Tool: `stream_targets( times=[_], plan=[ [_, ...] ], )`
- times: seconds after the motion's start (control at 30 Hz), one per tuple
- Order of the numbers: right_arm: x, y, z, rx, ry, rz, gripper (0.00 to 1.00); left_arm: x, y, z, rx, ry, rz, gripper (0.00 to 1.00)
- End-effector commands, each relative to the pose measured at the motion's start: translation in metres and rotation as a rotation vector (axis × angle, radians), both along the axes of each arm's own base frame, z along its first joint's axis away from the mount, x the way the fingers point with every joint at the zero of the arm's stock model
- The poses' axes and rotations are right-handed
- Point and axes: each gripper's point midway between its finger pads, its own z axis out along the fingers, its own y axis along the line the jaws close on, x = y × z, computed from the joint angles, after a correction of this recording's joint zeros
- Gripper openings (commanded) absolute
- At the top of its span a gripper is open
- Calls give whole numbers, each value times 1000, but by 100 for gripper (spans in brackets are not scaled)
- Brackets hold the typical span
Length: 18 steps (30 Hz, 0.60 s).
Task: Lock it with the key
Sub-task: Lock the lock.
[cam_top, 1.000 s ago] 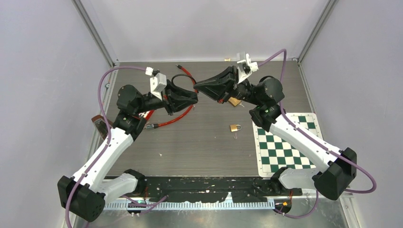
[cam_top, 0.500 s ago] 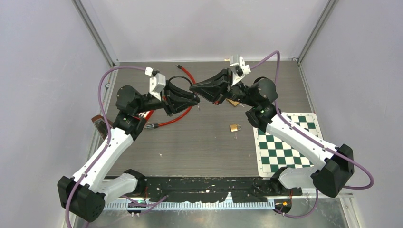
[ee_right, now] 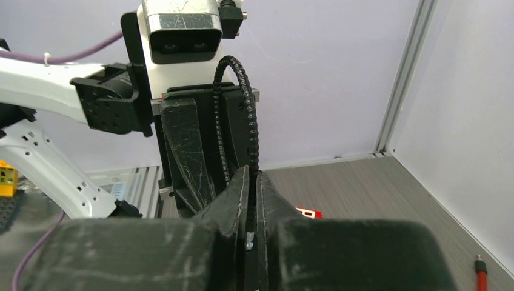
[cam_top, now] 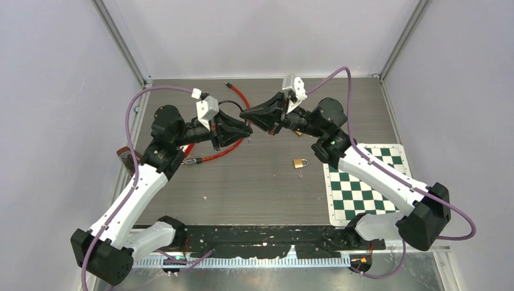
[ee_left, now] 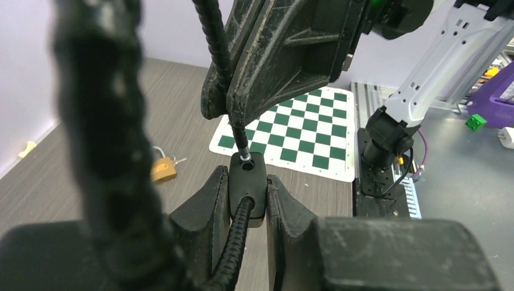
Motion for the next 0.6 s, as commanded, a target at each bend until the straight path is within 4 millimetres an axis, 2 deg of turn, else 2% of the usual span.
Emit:
stream_targets(
  times=[0.0,0.3,0.57],
  plan=[
    [0,10,-31,-116,20,23,5,1,6,44,-37,-170,52,0],
    [3,23,-68,-183,81,54,5,11,8,49,-47,-173,104,0],
    [3,26,-87,-220,140,61,5,26,17,52,-86,-181,219,0]
  ],
)
